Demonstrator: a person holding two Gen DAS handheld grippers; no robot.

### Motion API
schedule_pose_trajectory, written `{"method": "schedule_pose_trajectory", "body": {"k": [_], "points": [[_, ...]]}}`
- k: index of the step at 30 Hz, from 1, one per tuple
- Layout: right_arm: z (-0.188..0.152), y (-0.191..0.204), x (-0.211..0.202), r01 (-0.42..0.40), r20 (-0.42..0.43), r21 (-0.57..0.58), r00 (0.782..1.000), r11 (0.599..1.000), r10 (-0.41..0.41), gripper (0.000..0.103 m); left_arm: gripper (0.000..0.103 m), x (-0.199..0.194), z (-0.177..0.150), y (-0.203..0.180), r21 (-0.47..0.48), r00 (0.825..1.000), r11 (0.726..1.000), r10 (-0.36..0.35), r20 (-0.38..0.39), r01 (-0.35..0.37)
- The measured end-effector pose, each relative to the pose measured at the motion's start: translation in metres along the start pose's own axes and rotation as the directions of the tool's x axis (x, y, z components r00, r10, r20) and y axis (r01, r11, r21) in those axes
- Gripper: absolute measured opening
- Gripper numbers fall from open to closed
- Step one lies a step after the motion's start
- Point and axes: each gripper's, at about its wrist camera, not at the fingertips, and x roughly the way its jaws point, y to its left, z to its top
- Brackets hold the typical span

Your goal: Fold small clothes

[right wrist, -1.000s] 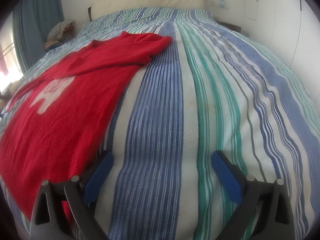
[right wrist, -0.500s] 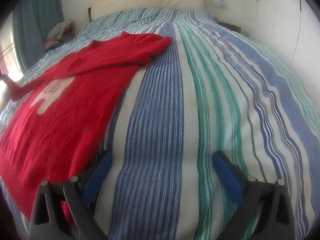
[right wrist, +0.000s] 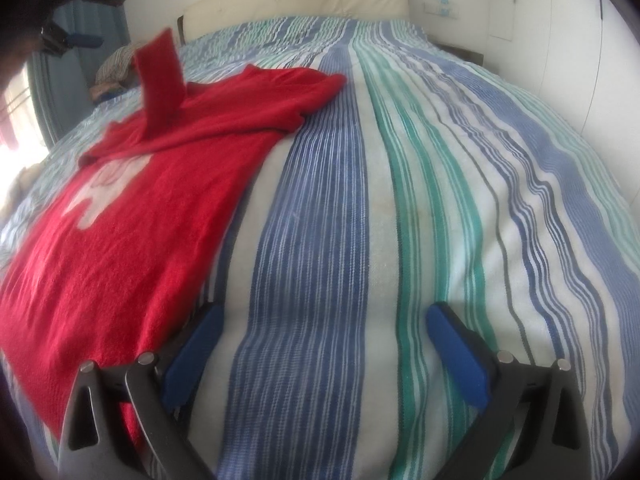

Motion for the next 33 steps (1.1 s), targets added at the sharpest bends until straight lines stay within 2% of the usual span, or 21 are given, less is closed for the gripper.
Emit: {"method": "schedule_pose_trajectory", "body": {"k": [3, 7, 10, 13, 17, 22, 29, 33], "points": [[-0.001, 0.001, -0.001, 0.0, 0.003, 0.0, 1.0, 1.0, 0.0, 0.101, 0.089, -0.002, -0.027, 0.049, -0.113, 0.999, 0.992, 0.046, -0.021, -0.048], [-0.001, 0.002, 0.0, 0.006, 0.001, -0.006, 1.0, 1.0, -0.006, 0.102, 0.089, -0.015, -0.083, 0.113, -0.2, 0.985, 0.964, 0.165, -0.057, -0.173], [-0.001, 0.004, 0.001, 0.009, 0.0, -0.008, 1.0, 1.0, -0.009, 0.102, 0.089, -0.026, -0.134, 0.138, -0.244, 0.981, 0.952, 0.166, -0.097, -0.185], [0.0, 0.003, 0.001, 0.009, 0.0, -0.008, 1.0, 1.0, -0.009, 0.102, 0.089, -0.038, -0.174, 0.135, -0.244, 0.981, 0.952, 0.166, -0.102, -0.186], [0.0, 0.003, 0.001, 0.005, 0.0, -0.007, 1.0, 1.0, -0.005, 0.102, 0.089, -0.052, -0.2, 0.11, -0.185, 0.959, 0.941, 0.276, -0.067, -0.284], [0.001, 0.002, 0.001, 0.005, -0.003, -0.006, 1.0, 1.0, -0.005, 0.102, 0.089, -0.059, -0.211, 0.089, -0.146, 0.935, 0.924, 0.355, -0.016, -0.353], [0.001, 0.002, 0.001, 0.008, -0.003, -0.006, 1.0, 1.0, -0.008, 0.103, 0.089, -0.045, -0.209, 0.079, -0.102, 0.901, 0.896, 0.433, -0.014, -0.432], [0.0, 0.002, 0.001, 0.01, -0.003, -0.007, 1.0, 1.0, -0.01, 0.103, 0.089, -0.043, -0.21, 0.075, -0.087, 0.894, 0.89, 0.448, -0.014, -0.448]]}}
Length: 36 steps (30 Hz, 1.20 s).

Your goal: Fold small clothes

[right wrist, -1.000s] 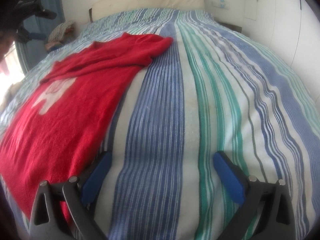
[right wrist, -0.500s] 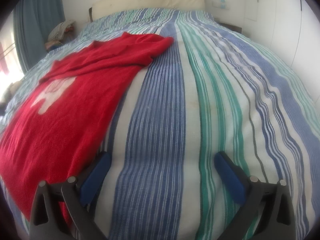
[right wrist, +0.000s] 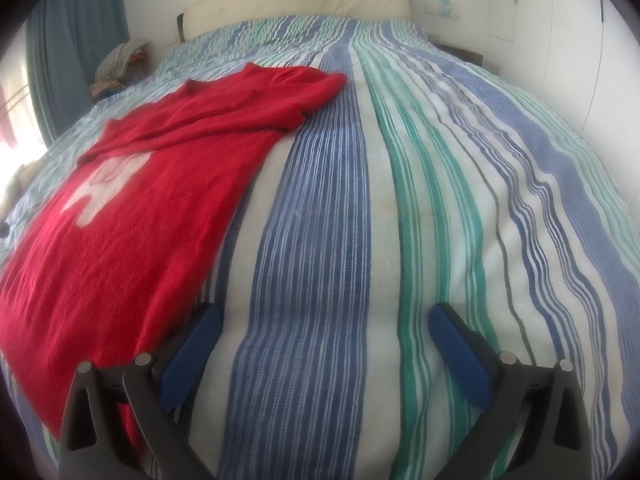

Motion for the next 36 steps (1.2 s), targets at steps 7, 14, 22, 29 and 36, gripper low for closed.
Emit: {"method": "schedule_pose_trajectory", "body": {"k": [7, 14, 22, 29, 36], "points": [[0.0, 0.0, 0.0, 0.0, -0.001, 0.0, 1.0, 1.0, 0.0, 0.103, 0.089, 0.003, -0.001, -0.003, 0.012, 1.0, 1.0, 0.019, -0.015, -0.019], [0.016, 0.001, -0.011, -0.022, -0.142, -0.036, 0.99, 0.999, 0.017, 0.102, 0.089, 0.004, -0.033, 0.002, 0.004, 0.984, 0.994, -0.109, -0.141, 0.111], [-0.006, 0.035, -0.081, -0.33, -0.248, 0.011, 0.913, 0.944, 0.322, 0.101, 0.089, 0.005, -0.068, -0.019, 0.005, 0.95, 0.975, -0.216, -0.228, 0.223], [-0.044, 0.05, -0.075, -0.374, -0.335, 0.115, 0.857, 0.92, 0.391, 0.098, 0.089, 0.002, -0.078, -0.027, -0.002, 0.942, 0.971, -0.232, -0.241, 0.239], [-0.032, 0.05, -0.076, -0.379, -0.306, 0.143, 0.862, 0.914, 0.405, 0.098, 0.089, 0.002, -0.085, -0.023, -0.03, 0.937, 0.966, -0.255, -0.24, 0.256]]}}
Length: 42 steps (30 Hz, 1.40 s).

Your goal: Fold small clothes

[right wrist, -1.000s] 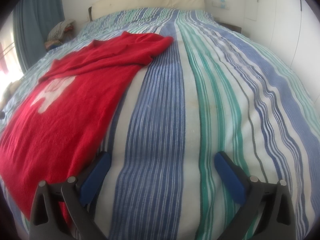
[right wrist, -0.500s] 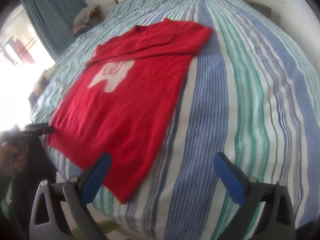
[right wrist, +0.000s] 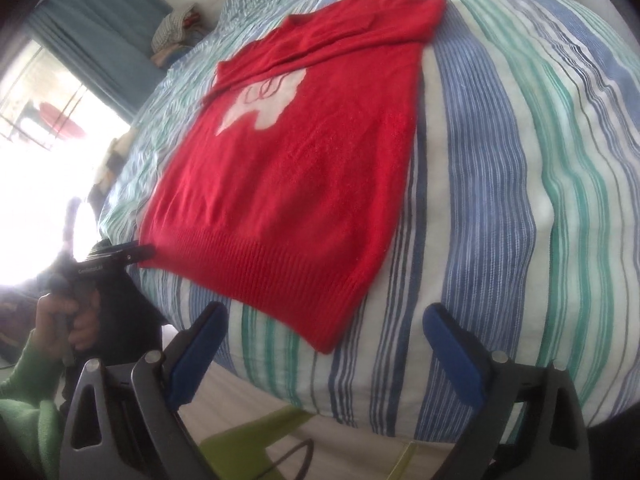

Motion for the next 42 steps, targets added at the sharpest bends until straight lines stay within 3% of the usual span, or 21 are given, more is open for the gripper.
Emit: {"method": "schedule_pose_trajectory", "body": {"k": [7, 16, 18, 22, 23, 25, 26, 27, 28, 29, 32, 36, 42], "points": [[0.002, -0.005, -0.009, -0.013, 0.01, 0.034, 1.0, 0.999, 0.012, 0.098, 0.086, -0.004, 0.003, 0.011, -0.033, 0.999, 0.999, -0.035, 0.004, 0.035], [-0.003, -0.006, -0.011, -0.048, -0.019, 0.053, 0.999, 0.997, 0.049, 0.096, 0.052, -0.015, -0.004, 0.026, -0.089, 0.994, 0.99, -0.108, 0.01, 0.108], [-0.004, -0.003, -0.008, -0.083, -0.031, 0.058, 0.996, 0.995, 0.085, 0.091, 0.039, -0.017, -0.007, 0.028, -0.088, 0.993, 0.989, -0.122, 0.001, 0.121], [-0.004, 0.0, 0.004, -0.106, -0.052, 0.073, 0.993, 0.992, 0.11, 0.086, 0.022, -0.017, -0.008, 0.024, -0.075, 0.992, 0.99, -0.123, -0.012, 0.122], [-0.004, -0.001, 0.009, -0.102, -0.06, 0.087, 0.992, 0.991, 0.107, 0.085, 0.01, -0.017, -0.009, 0.024, -0.075, 0.992, 0.99, -0.124, -0.016, 0.123], [-0.004, -0.005, 0.018, -0.112, -0.069, 0.13, 0.99, 0.985, 0.122, 0.079, 0.005, -0.018, -0.01, 0.024, -0.07, 0.991, 0.989, -0.133, -0.025, 0.131], [-0.004, -0.007, 0.023, -0.133, -0.073, 0.15, 0.987, 0.98, 0.145, 0.066, 0.004, -0.02, -0.01, 0.023, -0.06, 0.991, 0.989, -0.134, -0.027, 0.132], [-0.005, -0.007, 0.028, -0.151, -0.08, 0.16, 0.983, 0.975, 0.165, 0.036, 0.004, -0.023, -0.01, 0.022, -0.047, 0.99, 0.99, -0.135, -0.03, 0.133], [-0.004, -0.006, 0.032, -0.136, -0.094, 0.159, 0.984, 0.978, 0.152, 0.016, 0.004, -0.026, -0.009, 0.021, -0.039, 0.99, 0.99, -0.139, -0.033, 0.138], [-0.004, -0.004, 0.033, -0.105, -0.11, 0.151, 0.986, 0.983, 0.123, 0.006, 0.003, -0.031, -0.008, 0.022, -0.037, 0.988, 0.988, -0.149, -0.032, 0.148], [0.005, 0.004, 0.018, -0.089, -0.076, 0.106, 0.992, 0.99, 0.097, 0.005, 0.003, -0.052, 0.002, 0.028, -0.054, 0.978, 0.977, -0.207, -0.004, 0.207], [0.036, 0.01, -0.02, -0.097, 0.054, 0.082, 0.994, 0.992, 0.093, 0.005, 0.003, -0.072, 0.036, 0.032, -0.072, 0.956, 0.954, -0.285, 0.073, 0.29], [0.123, -0.004, -0.039, -0.086, 0.236, 0.064, 0.969, 0.994, 0.068, 0.005, 0.003, -0.061, 0.142, 0.028, -0.08, 0.936, 0.948, -0.286, 0.202, 0.307]]}}
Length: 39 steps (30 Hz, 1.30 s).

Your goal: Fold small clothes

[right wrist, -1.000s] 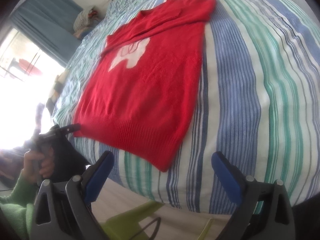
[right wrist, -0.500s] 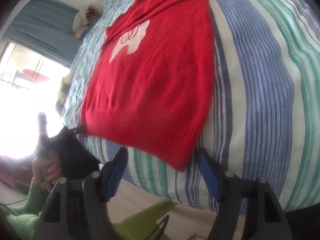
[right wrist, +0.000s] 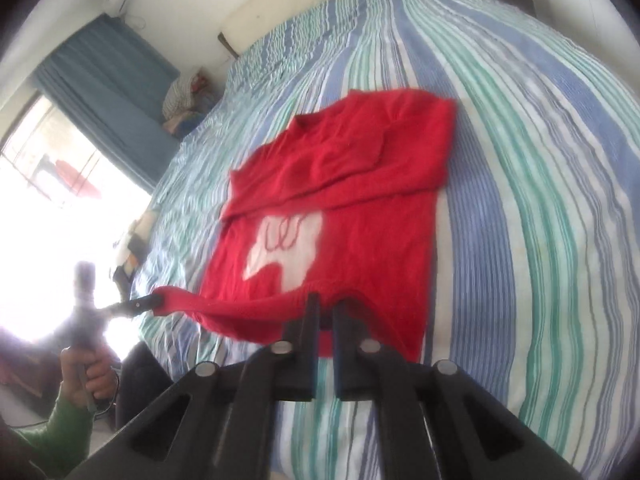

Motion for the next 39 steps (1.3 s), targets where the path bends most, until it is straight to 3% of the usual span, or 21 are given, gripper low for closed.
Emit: {"method": "schedule_pose_trajectory", "body": {"k": [6, 11, 13, 15, 16, 17, 18, 21, 24, 26, 28, 29, 30, 32, 34, 36, 39], "points": [[0.11, -0.021, 0.054, 0.034, 0.079, 0.02, 0.996, 0.999, -0.035, 0.005, 0.003, 0.071, 0.114, -0.005, -0.009, 0.996, 0.996, 0.088, 0.026, -0.088], [0.181, -0.042, 0.111, 0.091, 0.074, 0.049, 0.993, 0.995, -0.095, 0.005, 0.005, 0.122, 0.175, -0.005, -0.009, 0.982, 0.983, 0.182, 0.042, -0.182], [0.198, -0.05, 0.132, 0.104, 0.077, 0.059, 0.991, 0.993, -0.109, 0.005, 0.017, 0.143, 0.191, 0.003, -0.047, 0.97, 0.97, 0.24, 0.026, -0.239], [0.206, -0.06, 0.15, 0.099, 0.071, 0.094, 0.992, 0.991, -0.106, 0.013, 0.052, 0.149, 0.193, 0.018, -0.101, 0.957, 0.953, 0.289, 0.007, -0.287], [0.207, -0.063, 0.155, 0.122, 0.072, 0.11, 0.989, 0.986, -0.13, 0.019, 0.055, 0.145, 0.193, 0.025, -0.123, 0.956, 0.95, 0.291, 0.021, -0.287], [0.206, -0.066, 0.156, 0.129, 0.08, 0.121, 0.987, 0.984, -0.139, 0.029, 0.057, 0.141, 0.191, 0.03, -0.141, 0.959, 0.951, 0.281, 0.034, -0.274], [0.204, -0.068, 0.154, 0.125, 0.091, 0.131, 0.986, 0.983, -0.137, 0.031, 0.06, 0.135, 0.188, 0.034, -0.15, 0.966, 0.958, 0.254, 0.048, -0.244], [0.189, -0.064, 0.138, 0.095, 0.111, 0.1, 0.988, 0.99, -0.106, 0.031, 0.072, 0.114, 0.167, 0.033, -0.096, 0.969, 0.97, 0.231, 0.09, -0.223], [0.16, -0.041, 0.128, 0.077, 0.059, -0.051, 0.996, 0.996, -0.074, 0.031, 0.089, 0.109, 0.137, 0.023, 0.023, 0.971, 0.975, 0.22, 0.096, -0.223], [0.134, -0.027, 0.127, 0.034, -0.001, -0.14, 0.999, 0.99, -0.035, 0.034, 0.09, 0.127, 0.127, 0.021, 0.091, 0.952, 0.948, 0.3, 0.064, -0.305], [0.108, -0.022, 0.135, 0.05, -0.072, -0.203, 0.995, 0.978, -0.066, 0.044, 0.087, 0.147, 0.125, 0.04, 0.053, 0.926, 0.926, 0.377, -0.028, -0.375], [0.095, -0.024, 0.139, 0.086, -0.098, -0.222, 0.989, 0.971, -0.11, 0.045, 0.08, 0.147, 0.123, 0.05, -0.002, 0.928, 0.93, 0.368, -0.059, -0.369], [0.086, -0.029, 0.141, 0.124, -0.11, -0.225, 0.982, 0.967, -0.152, 0.045, 0.077, 0.139, 0.119, 0.056, -0.062, 0.943, 0.942, 0.328, -0.051, -0.331], [0.072, -0.032, 0.123, 0.145, -0.074, -0.186, 0.984, 0.972, -0.161, 0.045, 0.08, 0.112, 0.105, 0.054, -0.114, 0.965, 0.959, 0.262, 0.014, -0.258], [0.057, -0.03, 0.092, 0.137, -0.01, -0.166, 0.99, 0.977, -0.14, 0.05, 0.09, 0.088, 0.081, 0.041, -0.075, 0.969, 0.969, 0.239, 0.064, -0.234], [0.039, -0.026, 0.067, 0.171, 0.042, -0.178, 0.985, 0.969, -0.166, 0.077, 0.093, 0.073, 0.05, 0.026, -0.003, 0.967, 0.971, 0.238, 0.09, -0.238], [0.005, -0.027, 0.045, 0.236, 0.077, -0.185, 0.971, 0.954, -0.225, 0.082, 0.094, 0.066, 0.002, 0.01, 0.098, 0.963, 0.96, 0.257, 0.076, -0.263]]}}
